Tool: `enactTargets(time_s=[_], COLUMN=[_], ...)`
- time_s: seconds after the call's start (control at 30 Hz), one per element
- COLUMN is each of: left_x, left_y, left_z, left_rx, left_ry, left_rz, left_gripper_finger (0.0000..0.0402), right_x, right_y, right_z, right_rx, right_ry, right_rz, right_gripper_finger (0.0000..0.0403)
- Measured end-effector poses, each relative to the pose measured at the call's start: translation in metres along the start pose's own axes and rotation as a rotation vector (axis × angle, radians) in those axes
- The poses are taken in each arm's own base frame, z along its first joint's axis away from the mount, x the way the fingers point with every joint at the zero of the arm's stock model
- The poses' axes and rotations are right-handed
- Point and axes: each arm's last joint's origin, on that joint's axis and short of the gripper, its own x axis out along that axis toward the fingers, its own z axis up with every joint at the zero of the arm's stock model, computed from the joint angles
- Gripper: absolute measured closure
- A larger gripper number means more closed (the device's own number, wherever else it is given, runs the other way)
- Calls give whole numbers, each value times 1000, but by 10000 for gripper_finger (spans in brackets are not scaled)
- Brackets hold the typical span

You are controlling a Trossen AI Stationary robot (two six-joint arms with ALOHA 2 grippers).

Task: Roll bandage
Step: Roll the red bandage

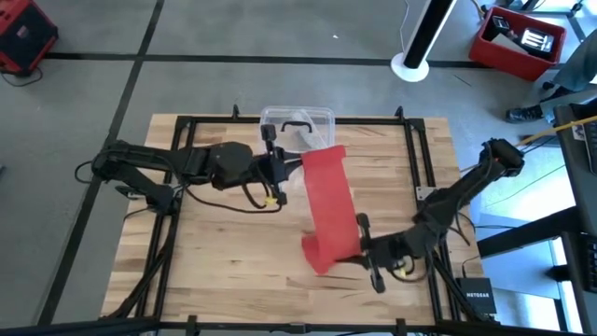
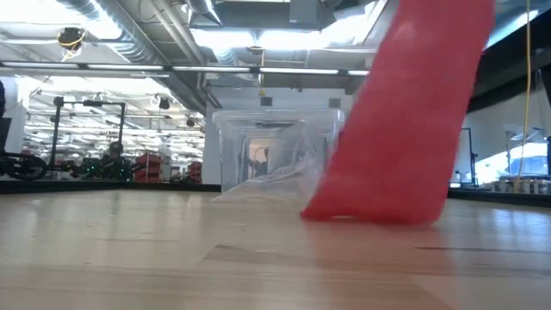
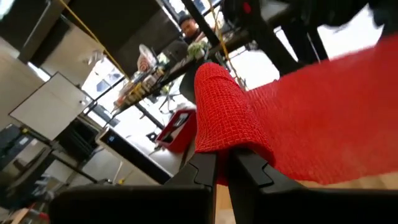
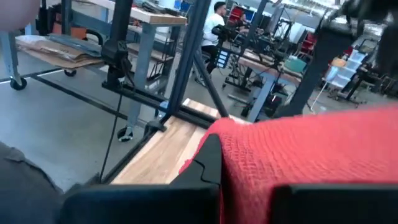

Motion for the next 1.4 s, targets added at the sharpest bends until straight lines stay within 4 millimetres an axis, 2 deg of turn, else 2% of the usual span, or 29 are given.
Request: enactTargets(time_s=[0.13, 0.33, 0.53, 0.73, 0.9, 1.1, 1.27, 1.4], left_x=[12, 22, 25, 27, 25, 15, 8, 6], left_y=[-9, -44, -82, -118, -145, -163, -174, -180], left_z=[-8, -22, -31, -38, -39, -35, -32, -30], left_rx=[44, 130, 232, 278, 321, 353, 358, 357], left_ry=[30, 79, 90, 111, 111, 107, 91, 72], left_rz=[-6, -78, -159, -226, -274, -273, -290, -290], left_gripper_finger=[389, 389, 389, 389, 389, 389, 389, 389], right_x=[1, -9, -20, -25, -28, -42, -51, -50], right_y=[8, 4, -22, -57, -86, -122, -153, -176], right_z=[35, 87, 136, 164, 174, 179, 172, 157], right_rx=[-75, -192, -185, -162, -141, -97, -50, -9], right_ry=[-42, -65, -110, -121, -79, -65, -36, 31], right_rz=[29, -47, -227, -372, -504, -666, -776, -821], right_gripper_finger=[400, 401, 400, 401, 399, 399, 398, 398])
